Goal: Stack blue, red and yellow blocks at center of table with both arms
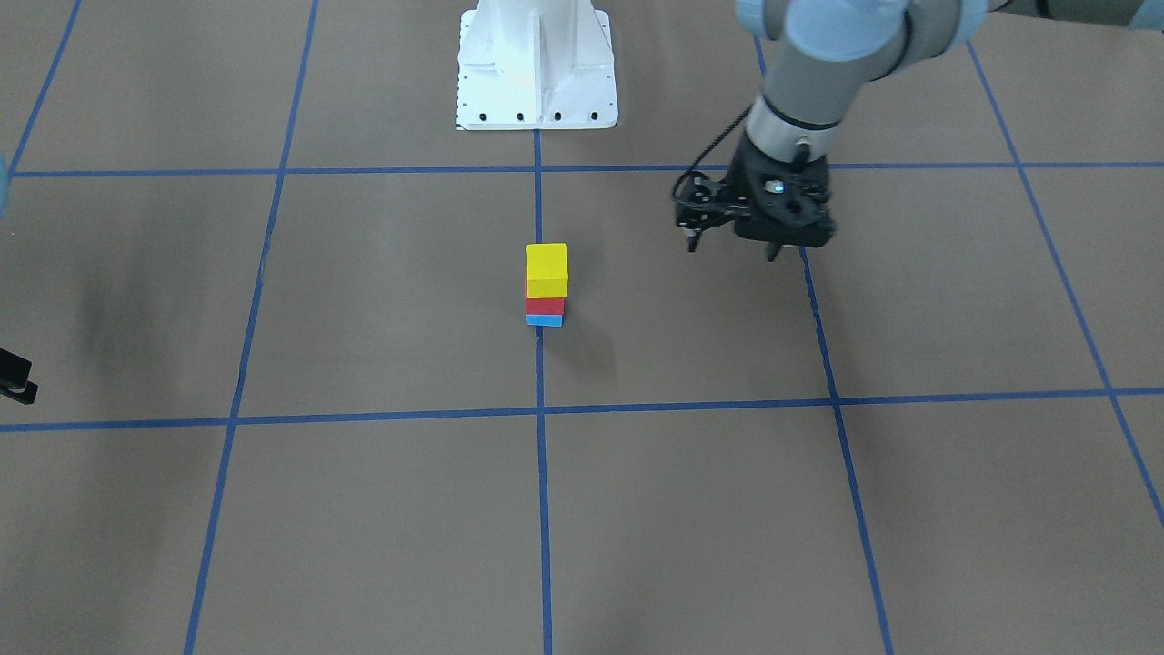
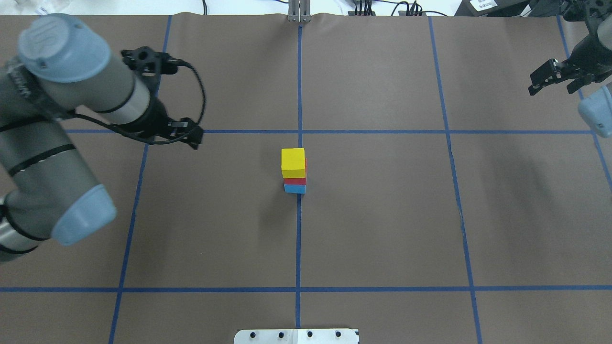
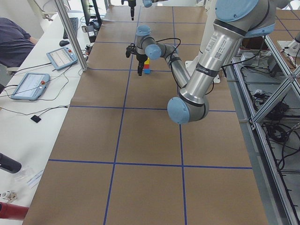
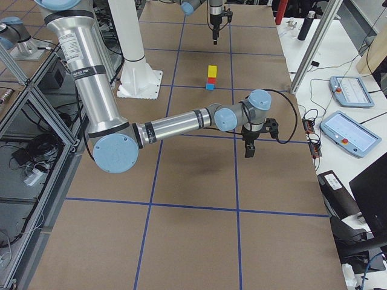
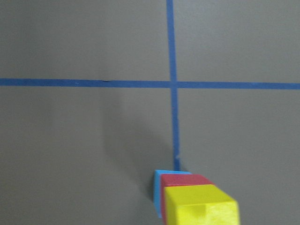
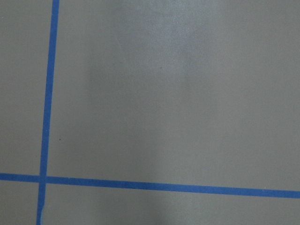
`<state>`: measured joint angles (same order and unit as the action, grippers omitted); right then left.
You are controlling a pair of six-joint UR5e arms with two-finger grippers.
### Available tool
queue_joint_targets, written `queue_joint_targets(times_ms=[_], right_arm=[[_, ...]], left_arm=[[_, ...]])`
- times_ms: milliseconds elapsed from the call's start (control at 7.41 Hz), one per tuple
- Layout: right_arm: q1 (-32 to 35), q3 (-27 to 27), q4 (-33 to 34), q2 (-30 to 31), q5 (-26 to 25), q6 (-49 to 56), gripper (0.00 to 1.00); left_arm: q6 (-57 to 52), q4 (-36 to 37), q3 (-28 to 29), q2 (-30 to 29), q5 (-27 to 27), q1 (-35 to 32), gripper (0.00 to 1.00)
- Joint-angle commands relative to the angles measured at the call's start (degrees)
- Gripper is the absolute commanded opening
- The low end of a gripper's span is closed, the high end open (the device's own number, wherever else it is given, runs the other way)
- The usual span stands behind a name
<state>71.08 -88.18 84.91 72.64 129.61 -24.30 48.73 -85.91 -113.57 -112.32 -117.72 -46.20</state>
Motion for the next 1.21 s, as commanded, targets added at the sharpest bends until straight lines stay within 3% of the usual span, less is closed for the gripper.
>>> queue_joint_targets(times_ms=[0, 135, 270, 405, 540, 674, 1079], right_arm=[[0.1, 0.7, -2.0, 1.4, -6.7, 0.0, 1.00], [1.5, 1.8, -4.1, 1.7, -8.0, -0.4, 1.00], [3.2, 2.0, -4.1, 1.9, -6.6, -0.5, 1.00], [5.1, 2.0, -3.8, 2.6, -1.8, -0.5, 1.00], [7.6, 2.0, -3.9, 4.5, 2.8, 0.2, 1.00], [8.9, 2.0, -3.7, 6.0, 4.7, 0.4, 1.00], [12.2, 2.0, -3.3, 9.0, 5.9, 4.6, 1.00]], left_arm=[[-9.2, -8.1, -2.3, 19.3, -2.0, -10.1, 1.00], [-20.3, -12.4, 2.9, 22.4, -3.2, -16.8, 1.00], [-33.5, -12.4, 9.0, 22.8, -7.9, -23.3, 1.00], [-42.1, -13.6, 16.9, 23.9, -15.0, -31.4, 1.00], [-45.8, -14.0, 18.6, 23.9, -18.0, -35.8, 1.00], [-49.7, -13.5, 20.1, 23.8, -16.2, -39.5, 1.00], [-52.3, -8.4, 20.2, 22.6, -14.7, -41.9, 1.00]])
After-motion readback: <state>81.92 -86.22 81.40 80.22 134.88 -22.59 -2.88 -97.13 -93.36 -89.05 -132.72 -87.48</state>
